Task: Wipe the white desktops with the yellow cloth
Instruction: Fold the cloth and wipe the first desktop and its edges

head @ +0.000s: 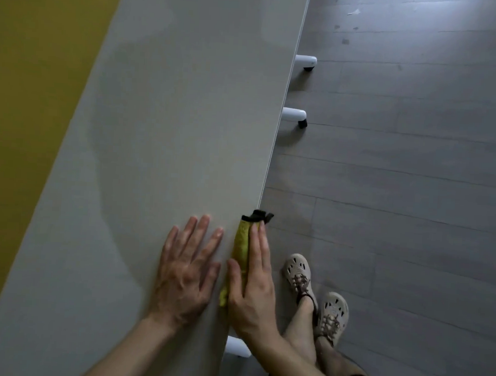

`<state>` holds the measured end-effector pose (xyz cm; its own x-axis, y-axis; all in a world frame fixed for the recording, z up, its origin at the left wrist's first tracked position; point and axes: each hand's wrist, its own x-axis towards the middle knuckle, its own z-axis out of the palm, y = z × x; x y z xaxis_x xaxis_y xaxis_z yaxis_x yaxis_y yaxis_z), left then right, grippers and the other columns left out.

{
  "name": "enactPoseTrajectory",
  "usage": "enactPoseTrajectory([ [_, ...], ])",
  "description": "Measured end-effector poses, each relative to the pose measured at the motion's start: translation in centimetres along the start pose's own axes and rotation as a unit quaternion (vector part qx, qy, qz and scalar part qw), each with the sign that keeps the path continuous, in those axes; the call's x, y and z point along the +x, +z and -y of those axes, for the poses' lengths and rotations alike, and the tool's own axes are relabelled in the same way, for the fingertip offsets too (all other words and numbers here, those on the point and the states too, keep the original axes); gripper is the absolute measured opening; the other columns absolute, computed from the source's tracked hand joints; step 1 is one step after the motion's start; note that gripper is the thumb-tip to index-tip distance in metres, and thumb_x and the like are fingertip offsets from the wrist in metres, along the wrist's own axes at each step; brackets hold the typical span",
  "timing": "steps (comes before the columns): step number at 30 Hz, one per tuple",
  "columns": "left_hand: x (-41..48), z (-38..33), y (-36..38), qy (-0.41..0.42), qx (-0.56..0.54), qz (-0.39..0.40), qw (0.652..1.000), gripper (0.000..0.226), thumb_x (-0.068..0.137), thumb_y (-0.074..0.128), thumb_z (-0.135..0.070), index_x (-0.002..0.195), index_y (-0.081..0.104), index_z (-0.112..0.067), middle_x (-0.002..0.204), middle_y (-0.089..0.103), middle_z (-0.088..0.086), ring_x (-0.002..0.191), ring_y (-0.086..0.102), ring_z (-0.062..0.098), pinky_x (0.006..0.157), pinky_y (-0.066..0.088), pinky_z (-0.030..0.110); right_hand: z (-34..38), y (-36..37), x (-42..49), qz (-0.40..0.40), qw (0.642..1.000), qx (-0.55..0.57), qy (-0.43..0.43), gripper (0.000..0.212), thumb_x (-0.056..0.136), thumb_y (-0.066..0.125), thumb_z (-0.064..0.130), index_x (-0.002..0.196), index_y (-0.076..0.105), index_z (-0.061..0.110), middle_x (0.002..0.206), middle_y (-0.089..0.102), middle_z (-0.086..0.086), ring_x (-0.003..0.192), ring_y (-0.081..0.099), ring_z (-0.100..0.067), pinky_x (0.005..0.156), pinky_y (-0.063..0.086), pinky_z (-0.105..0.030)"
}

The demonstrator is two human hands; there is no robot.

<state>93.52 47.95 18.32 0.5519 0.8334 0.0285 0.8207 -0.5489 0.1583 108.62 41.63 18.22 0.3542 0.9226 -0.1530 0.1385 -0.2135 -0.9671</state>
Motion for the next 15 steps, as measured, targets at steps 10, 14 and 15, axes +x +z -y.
enactPoseTrajectory([
  [10, -0.7, -0.2, 0.6, -0.011, 0.011, -0.035, 0.999, 0.058, 0.108, 0.045, -0.038, 0.164, 0.046, -0.023, 0.176, 0.031, 0.007, 0.165, 0.026, 0.028, 0.127, 0.026, 0.064, 1.0, -2.5, 16.9, -0.051, 0.999, -0.011, 0.015, 0.071, 0.108, 0.057, 0.03, 0.172, 0.027, 0.029, 0.178, 0.026, 0.008, 0.161, 0.026, -0.01, 0.12, 0.024, -0.023],
  [14, -0.8, 0.1, 0.9, -0.01, 0.016, -0.038, 0.999, 0.057, 0.109, 0.044, -0.04, 0.164, 0.046, -0.024, 0.176, 0.032, 0.007, 0.165, 0.026, 0.028, 0.127, 0.027, 0.064, 0.9, -0.4, 8.8, -0.077, 0.997, 0.01, 0.015, 0.07, 0.105, 0.055, 0.026, 0.171, 0.03, 0.022, 0.177, 0.03, 0.005, 0.162, 0.027, -0.009, 0.128, 0.025, -0.026],
  [15, -0.8, 0.2, 0.9, -0.007, 0.017, -0.039, 0.999, 0.058, 0.109, 0.044, -0.04, 0.164, 0.046, -0.024, 0.176, 0.032, 0.008, 0.165, 0.026, 0.028, 0.127, 0.027, 0.064, 0.5, 0.5, 4.5, -0.075, 0.997, 0.013, 0.017, 0.071, 0.105, 0.055, 0.023, 0.171, 0.03, 0.02, 0.177, 0.029, 0.005, 0.163, 0.025, -0.007, 0.131, 0.024, -0.027],
])
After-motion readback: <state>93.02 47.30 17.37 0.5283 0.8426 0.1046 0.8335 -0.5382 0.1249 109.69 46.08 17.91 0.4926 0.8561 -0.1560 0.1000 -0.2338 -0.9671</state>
